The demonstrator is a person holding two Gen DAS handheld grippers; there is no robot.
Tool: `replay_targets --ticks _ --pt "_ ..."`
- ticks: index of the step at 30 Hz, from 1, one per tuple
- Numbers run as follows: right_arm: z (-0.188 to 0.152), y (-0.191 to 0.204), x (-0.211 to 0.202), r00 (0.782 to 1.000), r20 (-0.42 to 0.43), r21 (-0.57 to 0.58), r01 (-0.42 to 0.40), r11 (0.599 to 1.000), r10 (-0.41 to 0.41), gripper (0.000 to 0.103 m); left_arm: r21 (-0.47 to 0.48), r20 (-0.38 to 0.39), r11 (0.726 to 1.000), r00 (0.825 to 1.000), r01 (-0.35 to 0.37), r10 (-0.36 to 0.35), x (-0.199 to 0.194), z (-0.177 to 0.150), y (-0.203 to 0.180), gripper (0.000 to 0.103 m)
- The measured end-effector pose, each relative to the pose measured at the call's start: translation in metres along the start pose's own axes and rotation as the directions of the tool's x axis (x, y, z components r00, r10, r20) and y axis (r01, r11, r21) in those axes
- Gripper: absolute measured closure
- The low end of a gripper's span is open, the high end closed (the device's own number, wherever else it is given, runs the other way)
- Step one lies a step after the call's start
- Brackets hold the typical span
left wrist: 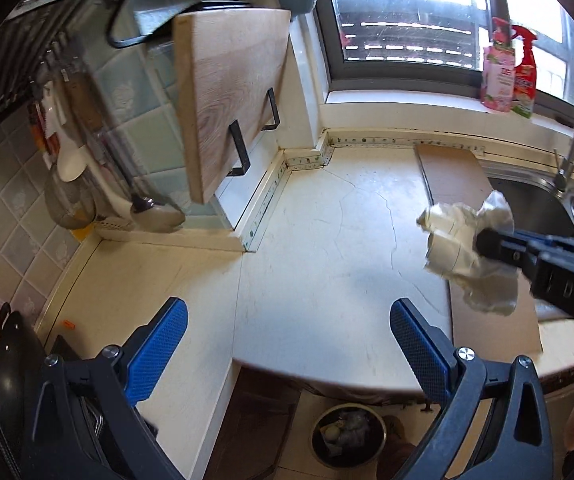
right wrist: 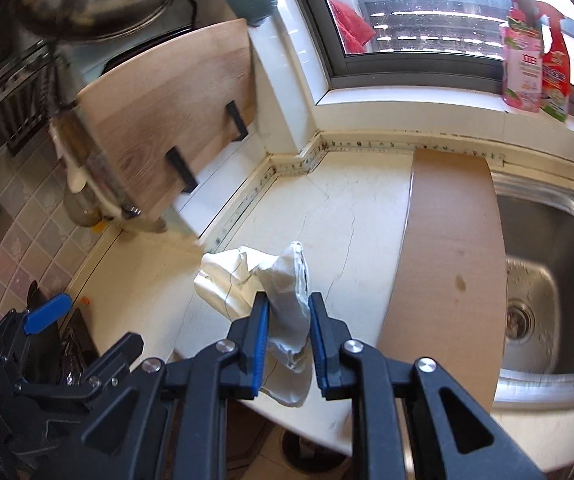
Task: Collect trash
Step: 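Carry the tissue down to the floor bin and open the right tool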
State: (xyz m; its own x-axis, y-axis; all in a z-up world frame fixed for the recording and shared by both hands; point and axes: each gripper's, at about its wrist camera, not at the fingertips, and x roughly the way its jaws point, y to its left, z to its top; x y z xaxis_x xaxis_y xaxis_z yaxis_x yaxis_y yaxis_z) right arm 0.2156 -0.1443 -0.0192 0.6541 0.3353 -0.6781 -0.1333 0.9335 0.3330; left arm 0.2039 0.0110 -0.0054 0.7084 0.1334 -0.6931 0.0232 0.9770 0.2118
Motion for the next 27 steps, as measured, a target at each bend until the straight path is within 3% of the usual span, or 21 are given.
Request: replay_targets --ticks 10,16,19,22,27 --pt "-0.122 0.046 -0.030 0.991 -0.125 0.000 0.051 0.999 -0.050 0.084 0.029 -0.022 0.999 0.999 0.044 -0.043 -0.051 -0.105 0.012 0.001" --pt "-0.182 0.053 -0.009 0.957 -0.274 -0.023 0.086 0.996 -0.089 0.083 -0.004 -0.171 0.997 0.982 0.083 -0.083 -0.018 -0.172 0.017 0.001" --pt "-0.201 0.046 0.008 0.944 -0.314 -0.020 0.098 0.995 -0.100 0.083 -0.035 -0.198 0.995 0.975 0.096 -0.101 -0.002 -0.194 0.018 0.001" --pt "-0.219 0.033 0.032 0.931 -0.345 -0.016 0.122 0.992 -0.120 0.083 -0.042 -0.220 0.995 0.970 0.094 -0.101 0.017 -0.216 0.014 0.001" --pt "-0.270 -0.001 0.096 0.899 -0.420 -0.008 0.131 0.991 -0.122 0.083 -0.093 -0.312 0.992 0.943 0.089 -0.114 0.076 -0.267 0.001 0.001"
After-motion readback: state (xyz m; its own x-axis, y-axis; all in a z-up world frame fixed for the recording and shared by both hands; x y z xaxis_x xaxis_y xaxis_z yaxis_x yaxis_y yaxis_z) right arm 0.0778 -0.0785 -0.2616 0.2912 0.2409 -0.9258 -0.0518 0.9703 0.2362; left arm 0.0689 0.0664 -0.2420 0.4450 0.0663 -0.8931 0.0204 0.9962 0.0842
